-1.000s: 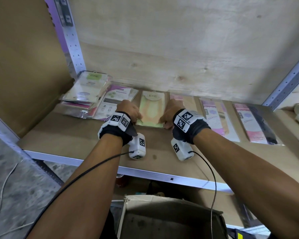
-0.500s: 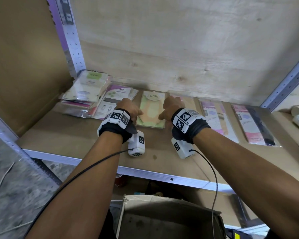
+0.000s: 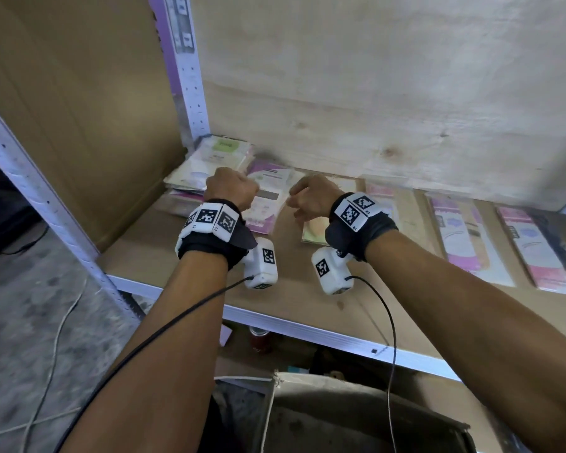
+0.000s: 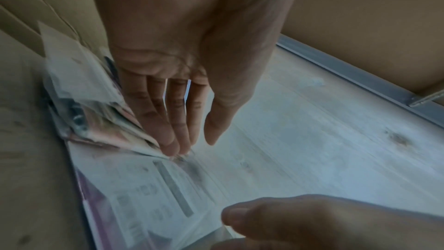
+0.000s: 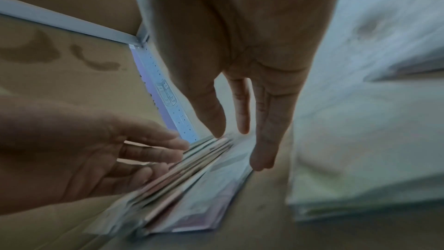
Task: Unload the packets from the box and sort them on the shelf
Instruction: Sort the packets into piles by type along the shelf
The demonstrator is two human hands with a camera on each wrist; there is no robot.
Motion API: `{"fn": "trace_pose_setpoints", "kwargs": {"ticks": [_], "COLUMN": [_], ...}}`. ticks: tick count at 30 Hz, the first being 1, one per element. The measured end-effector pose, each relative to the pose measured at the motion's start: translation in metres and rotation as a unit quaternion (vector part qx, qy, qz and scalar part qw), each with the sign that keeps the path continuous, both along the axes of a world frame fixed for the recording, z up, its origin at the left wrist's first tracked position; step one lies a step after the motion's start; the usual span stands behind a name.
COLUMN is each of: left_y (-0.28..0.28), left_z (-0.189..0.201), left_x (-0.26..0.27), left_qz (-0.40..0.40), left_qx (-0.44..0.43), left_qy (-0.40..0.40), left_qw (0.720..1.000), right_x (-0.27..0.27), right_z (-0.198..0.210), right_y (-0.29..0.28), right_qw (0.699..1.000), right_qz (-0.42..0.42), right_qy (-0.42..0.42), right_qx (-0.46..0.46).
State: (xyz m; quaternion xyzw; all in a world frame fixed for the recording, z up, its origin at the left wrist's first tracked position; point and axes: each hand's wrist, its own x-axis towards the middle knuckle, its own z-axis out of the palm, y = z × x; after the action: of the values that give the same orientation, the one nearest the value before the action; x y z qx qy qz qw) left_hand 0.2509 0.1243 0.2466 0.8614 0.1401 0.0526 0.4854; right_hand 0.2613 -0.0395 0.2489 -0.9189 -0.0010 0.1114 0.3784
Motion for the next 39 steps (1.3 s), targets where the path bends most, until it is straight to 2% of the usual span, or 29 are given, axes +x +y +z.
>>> {"fn": "trace_pose_setpoints", "kwargs": {"ticks": [6, 8, 12, 15, 17, 19, 22, 24, 27, 33, 36, 39], "left_y": [0.013, 0.016, 0.018, 0.019, 0.02, 0.02, 0.02, 0.02, 0.015, -0.001, -0.01, -0.026], "left_z": [0.004, 0.004, 0.003, 0.003, 0.004, 0.006, 0.008, 0.008, 0.008, 0.013, 0.02, 0.028], "left_x": [-0.001, -0.001, -0.002, -0.003, -0.004, -0.005, -0.006, -0.005, -0.004, -0.003, -0.008, -0.019], "left_qz": [0.008, 0.009, 0.002, -0.004, -0.004, -0.002, 0.003, 0.009, 0.011, -0.04, -0.074, -0.109], "left_qx": [-0.021, -0.03, -0.027, -0.02, -0.019, -0.029, -0.034, -0.049, -0.097, -0.215, -0.286, -0.345], "left_qy": [-0.031, -0.033, -0.042, -0.048, -0.053, -0.065, -0.084, -0.09, -0.081, -0.004, 0.023, 0.024], "left_qw": [0.999, 0.999, 0.999, 0.999, 0.998, 0.997, 0.996, 0.995, 0.992, 0.976, 0.955, 0.932], "right_x": [0.018, 0.022, 0.027, 0.033, 0.036, 0.036, 0.034, 0.031, 0.022, -0.01, -0.027, -0.042], "right_z": [-0.016, -0.02, -0.022, -0.024, -0.026, -0.027, -0.027, -0.026, -0.019, 0.003, 0.014, 0.025], "right_y": [0.034, 0.041, 0.047, 0.046, 0.04, 0.037, 0.038, 0.036, 0.024, -0.016, -0.036, -0.054], "right_qw": [0.99, 0.99, 0.996, 0.995, 0.995, 0.992, 0.985, 0.975, 0.966, 0.948, 0.956, 0.97], "right_qz": [-0.057, -0.082, -0.075, -0.081, -0.089, -0.093, -0.114, -0.129, -0.136, -0.126, -0.097, -0.059], "right_qy": [0.07, 0.071, 0.046, 0.046, 0.034, 0.056, 0.09, 0.099, 0.071, 0.002, -0.04, -0.109], "right_qx": [0.104, 0.091, -0.035, -0.024, 0.013, 0.072, 0.097, 0.149, 0.207, 0.292, 0.272, 0.207]}}
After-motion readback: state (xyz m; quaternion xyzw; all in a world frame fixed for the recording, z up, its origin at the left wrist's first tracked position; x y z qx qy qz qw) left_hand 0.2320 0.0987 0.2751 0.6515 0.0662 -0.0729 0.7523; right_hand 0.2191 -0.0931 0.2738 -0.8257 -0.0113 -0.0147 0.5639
